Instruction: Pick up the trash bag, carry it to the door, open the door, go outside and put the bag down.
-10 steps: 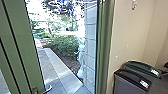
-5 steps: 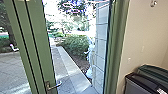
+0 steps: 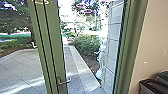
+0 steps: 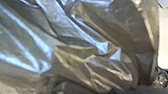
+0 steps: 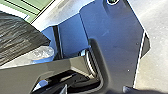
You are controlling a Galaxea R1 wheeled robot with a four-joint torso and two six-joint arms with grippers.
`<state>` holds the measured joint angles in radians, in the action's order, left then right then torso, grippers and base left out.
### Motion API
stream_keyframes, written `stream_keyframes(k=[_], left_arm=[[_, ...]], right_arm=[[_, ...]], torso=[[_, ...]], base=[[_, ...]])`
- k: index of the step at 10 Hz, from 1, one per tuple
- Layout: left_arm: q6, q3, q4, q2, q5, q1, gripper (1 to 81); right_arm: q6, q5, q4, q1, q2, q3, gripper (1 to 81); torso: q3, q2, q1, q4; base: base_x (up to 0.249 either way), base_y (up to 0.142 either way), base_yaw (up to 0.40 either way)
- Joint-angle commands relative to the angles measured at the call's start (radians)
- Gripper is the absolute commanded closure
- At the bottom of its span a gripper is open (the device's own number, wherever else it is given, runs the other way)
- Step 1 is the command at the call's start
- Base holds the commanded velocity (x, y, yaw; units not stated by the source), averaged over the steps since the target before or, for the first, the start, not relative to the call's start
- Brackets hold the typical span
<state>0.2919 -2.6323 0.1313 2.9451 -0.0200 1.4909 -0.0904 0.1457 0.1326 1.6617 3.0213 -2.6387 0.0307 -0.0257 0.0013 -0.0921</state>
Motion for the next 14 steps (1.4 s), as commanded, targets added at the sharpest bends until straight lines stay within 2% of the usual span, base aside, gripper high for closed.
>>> stream_keyframes(k=[1,10,14], left_arm=[[0.007,-0.008,-0.001,-0.001,0.048,-0.065,81.1],[0.009,-0.011,-0.007,0.011,0.049,-0.065,81.1],[0.01,-0.052,-0.01,0.036,0.051,-0.066,81.1]], right_arm=[[0.001,-0.055,-0.008,-0.044,0.004,0.008,1.0],[0.001,-0.052,-0.01,-0.036,0.007,-0.001,1.0],[0.001,-0.054,-0.01,-0.036,0.01,-0.003,1.0]], torso=[[0.0,0.0,0.0,0.0],[0.0,0.0,0.0,0.0],[0.0,0.0,0.0,0.0]], base=[[0.0,0.0,0.331],[0.0,0.0,0.328],[0.0,0.0,0.294]])
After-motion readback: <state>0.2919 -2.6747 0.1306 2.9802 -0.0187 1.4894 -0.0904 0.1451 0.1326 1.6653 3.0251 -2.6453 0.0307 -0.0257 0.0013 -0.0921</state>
